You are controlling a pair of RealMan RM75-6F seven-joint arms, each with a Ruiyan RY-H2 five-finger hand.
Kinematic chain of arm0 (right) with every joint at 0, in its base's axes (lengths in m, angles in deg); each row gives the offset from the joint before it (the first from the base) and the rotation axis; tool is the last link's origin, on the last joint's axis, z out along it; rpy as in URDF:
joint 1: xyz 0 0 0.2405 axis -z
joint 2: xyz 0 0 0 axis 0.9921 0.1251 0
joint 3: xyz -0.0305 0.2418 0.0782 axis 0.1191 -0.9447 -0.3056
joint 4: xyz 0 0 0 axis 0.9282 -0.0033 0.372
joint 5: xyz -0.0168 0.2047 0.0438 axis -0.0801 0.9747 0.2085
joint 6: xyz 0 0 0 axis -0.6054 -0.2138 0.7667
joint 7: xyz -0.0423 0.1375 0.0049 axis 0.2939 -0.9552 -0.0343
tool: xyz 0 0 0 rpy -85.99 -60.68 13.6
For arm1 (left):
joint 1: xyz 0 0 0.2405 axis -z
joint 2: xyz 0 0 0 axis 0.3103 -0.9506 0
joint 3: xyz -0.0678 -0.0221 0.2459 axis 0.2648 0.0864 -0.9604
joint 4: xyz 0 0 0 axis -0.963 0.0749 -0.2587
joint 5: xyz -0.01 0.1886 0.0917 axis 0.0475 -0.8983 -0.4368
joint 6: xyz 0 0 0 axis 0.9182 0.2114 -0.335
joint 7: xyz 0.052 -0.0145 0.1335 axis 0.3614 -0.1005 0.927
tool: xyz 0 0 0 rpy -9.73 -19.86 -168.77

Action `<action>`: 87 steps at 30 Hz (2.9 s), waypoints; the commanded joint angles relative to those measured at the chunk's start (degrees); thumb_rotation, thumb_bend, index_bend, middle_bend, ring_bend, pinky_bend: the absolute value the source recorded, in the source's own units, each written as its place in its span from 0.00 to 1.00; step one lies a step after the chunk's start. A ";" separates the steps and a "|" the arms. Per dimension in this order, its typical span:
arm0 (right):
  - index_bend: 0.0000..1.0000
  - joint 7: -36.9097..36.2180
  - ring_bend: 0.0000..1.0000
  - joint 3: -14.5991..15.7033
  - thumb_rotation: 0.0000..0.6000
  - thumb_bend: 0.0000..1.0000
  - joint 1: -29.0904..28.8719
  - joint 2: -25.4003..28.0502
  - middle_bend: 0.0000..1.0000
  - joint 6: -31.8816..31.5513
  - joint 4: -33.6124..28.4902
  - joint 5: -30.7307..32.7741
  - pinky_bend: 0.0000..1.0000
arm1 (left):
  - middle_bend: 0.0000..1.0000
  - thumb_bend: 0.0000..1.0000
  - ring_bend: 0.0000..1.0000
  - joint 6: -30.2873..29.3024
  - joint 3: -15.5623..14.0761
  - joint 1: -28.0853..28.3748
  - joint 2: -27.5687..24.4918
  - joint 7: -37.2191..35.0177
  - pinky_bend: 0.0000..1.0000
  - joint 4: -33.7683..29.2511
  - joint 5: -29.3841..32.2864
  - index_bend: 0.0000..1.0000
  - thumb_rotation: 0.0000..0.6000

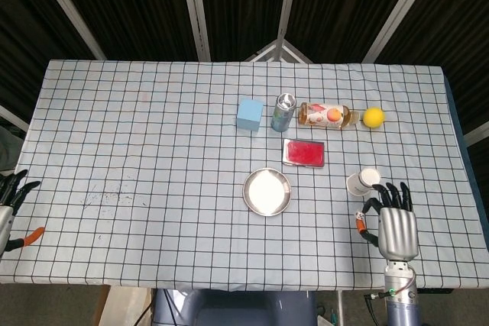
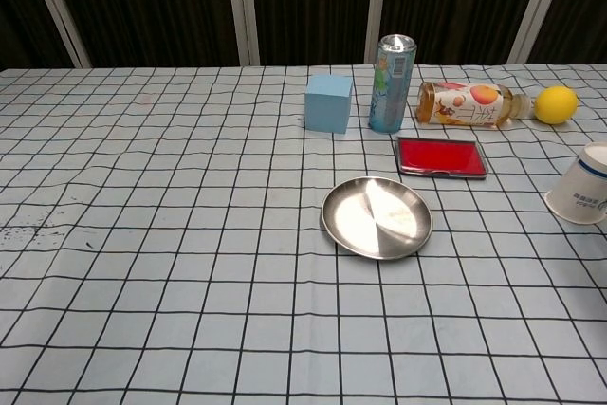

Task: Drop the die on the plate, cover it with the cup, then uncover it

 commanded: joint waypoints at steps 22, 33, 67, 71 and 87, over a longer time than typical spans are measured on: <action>0.71 5.24 0.15 -9.59 1.00 0.49 -21.64 -15.58 0.26 21.83 10.75 9.20 0.00 | 0.00 0.29 0.00 -0.07 0.34 0.09 -0.72 -2.72 0.02 0.76 0.15 0.16 1.00; 0.71 3.32 0.15 -10.34 1.00 0.49 -27.21 -22.90 0.26 26.61 22.64 13.01 0.00 | 0.00 0.29 0.00 0.09 0.29 0.21 -1.16 -4.27 0.02 1.22 -0.12 0.16 1.00; 0.23 5.07 0.03 -9.48 1.00 0.18 -30.42 -22.71 0.11 29.91 26.96 20.29 0.00 | 0.00 0.29 0.00 0.74 0.34 0.56 -1.01 -3.78 0.02 1.19 0.24 0.16 1.00; 0.23 5.32 0.03 -10.13 1.00 0.18 -30.32 -20.44 0.11 29.04 23.56 20.27 0.00 | 0.00 0.29 0.00 0.72 0.41 0.53 -0.98 -3.60 0.02 1.15 0.44 0.16 1.00; 0.23 3.91 0.03 -16.17 1.00 0.17 -24.18 -3.85 0.11 19.63 9.86 22.11 0.00 | 0.00 0.29 0.00 0.36 0.35 0.16 -1.33 -4.21 0.02 0.78 0.65 0.16 1.00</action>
